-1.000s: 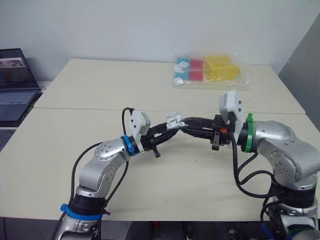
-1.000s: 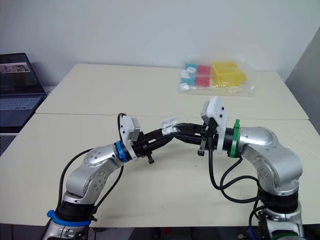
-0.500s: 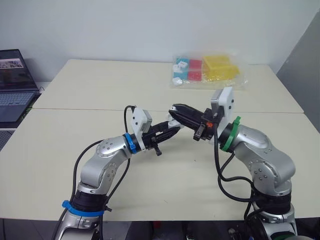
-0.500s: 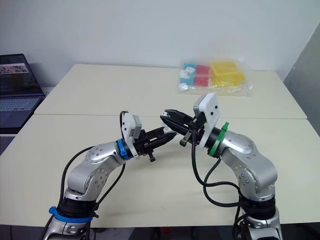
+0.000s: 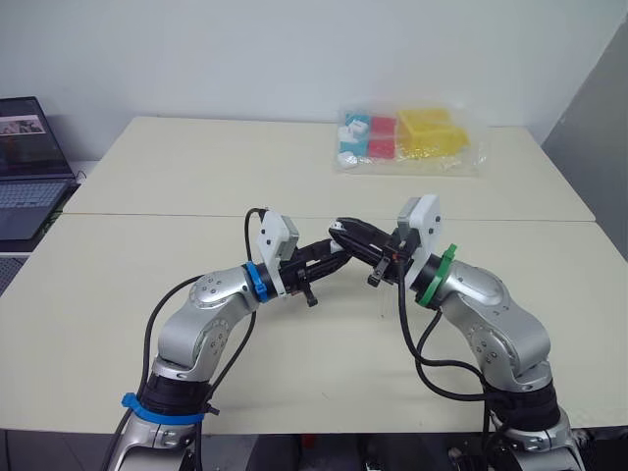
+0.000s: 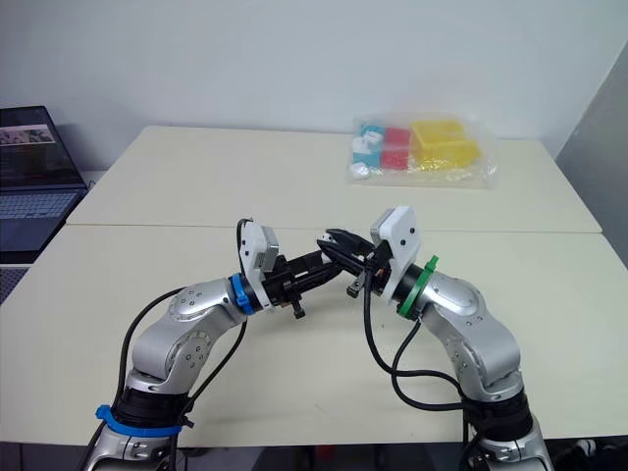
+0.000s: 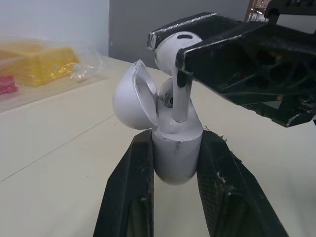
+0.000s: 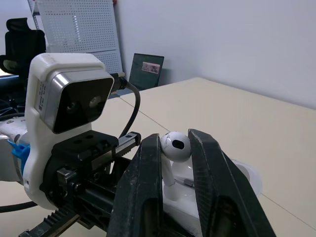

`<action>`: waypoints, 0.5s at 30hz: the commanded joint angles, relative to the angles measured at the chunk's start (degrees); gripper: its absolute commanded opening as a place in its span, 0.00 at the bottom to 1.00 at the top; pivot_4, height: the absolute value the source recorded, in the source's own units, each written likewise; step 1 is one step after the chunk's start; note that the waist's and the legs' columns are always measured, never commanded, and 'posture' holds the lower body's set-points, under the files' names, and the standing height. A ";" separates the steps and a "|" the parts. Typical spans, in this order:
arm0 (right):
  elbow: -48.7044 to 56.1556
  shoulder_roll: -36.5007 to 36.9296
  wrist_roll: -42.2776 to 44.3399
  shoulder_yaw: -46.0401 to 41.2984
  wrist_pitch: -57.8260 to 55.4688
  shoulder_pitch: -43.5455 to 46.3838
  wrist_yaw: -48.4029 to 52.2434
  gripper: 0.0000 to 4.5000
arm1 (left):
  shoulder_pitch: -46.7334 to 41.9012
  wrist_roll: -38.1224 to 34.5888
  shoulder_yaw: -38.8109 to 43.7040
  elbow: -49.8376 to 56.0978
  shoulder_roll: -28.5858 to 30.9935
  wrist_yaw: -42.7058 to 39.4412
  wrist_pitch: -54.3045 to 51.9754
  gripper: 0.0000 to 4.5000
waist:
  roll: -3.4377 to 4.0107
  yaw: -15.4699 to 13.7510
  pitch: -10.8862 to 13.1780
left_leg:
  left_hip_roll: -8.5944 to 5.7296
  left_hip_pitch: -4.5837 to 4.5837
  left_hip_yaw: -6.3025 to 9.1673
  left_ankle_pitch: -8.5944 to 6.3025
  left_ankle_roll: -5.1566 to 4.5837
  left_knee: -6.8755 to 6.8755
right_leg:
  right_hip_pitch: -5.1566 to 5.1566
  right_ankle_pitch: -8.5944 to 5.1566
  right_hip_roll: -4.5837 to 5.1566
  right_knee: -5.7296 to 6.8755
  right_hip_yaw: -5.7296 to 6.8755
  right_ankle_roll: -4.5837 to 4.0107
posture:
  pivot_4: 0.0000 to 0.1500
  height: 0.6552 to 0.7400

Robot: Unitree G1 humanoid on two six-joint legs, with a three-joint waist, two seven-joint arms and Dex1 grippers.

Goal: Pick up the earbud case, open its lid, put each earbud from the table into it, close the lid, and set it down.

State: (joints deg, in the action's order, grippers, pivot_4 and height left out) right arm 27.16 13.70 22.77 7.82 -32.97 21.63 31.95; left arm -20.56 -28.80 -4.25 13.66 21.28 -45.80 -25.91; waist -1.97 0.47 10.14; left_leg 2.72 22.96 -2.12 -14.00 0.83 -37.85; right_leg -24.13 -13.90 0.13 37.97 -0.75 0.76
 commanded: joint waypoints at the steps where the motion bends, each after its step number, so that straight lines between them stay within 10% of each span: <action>1: 0.40 0.16 -0.69 0.27 2.28 -0.33 -0.53 0.10 | -0.94 -1.14 0.74 2.33 0.18 -0.24 0.15 0.18 | 0.00 -0.01 0.00 | 0.00 0.00 -0.01 0.00 0.00 0.00 | 0.00 0.00 0.00 0.00 -0.01 0.00 | 1.00 1.00; 15: -1.06 0.22 -2.01 1.92 4.66 -2.87 -1.05 0.10 | -0.87 -1.42 1.58 2.41 0.08 0.06 -0.17 0.18 | 0.00 -0.01 0.00 | 0.00 0.00 0.00 0.00 0.00 0.00 | -0.01 0.00 0.00 0.00 -0.01 0.00 | 1.00 1.00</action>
State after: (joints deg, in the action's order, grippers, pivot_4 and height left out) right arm 25.90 13.76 20.27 10.05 -28.26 19.24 31.01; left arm -20.56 -28.89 -4.25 13.64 21.33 -45.64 -27.26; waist -1.97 0.46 10.14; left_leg 2.73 22.96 -2.12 -14.00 0.83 -37.84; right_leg -24.13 -13.90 0.13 37.97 -0.75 0.76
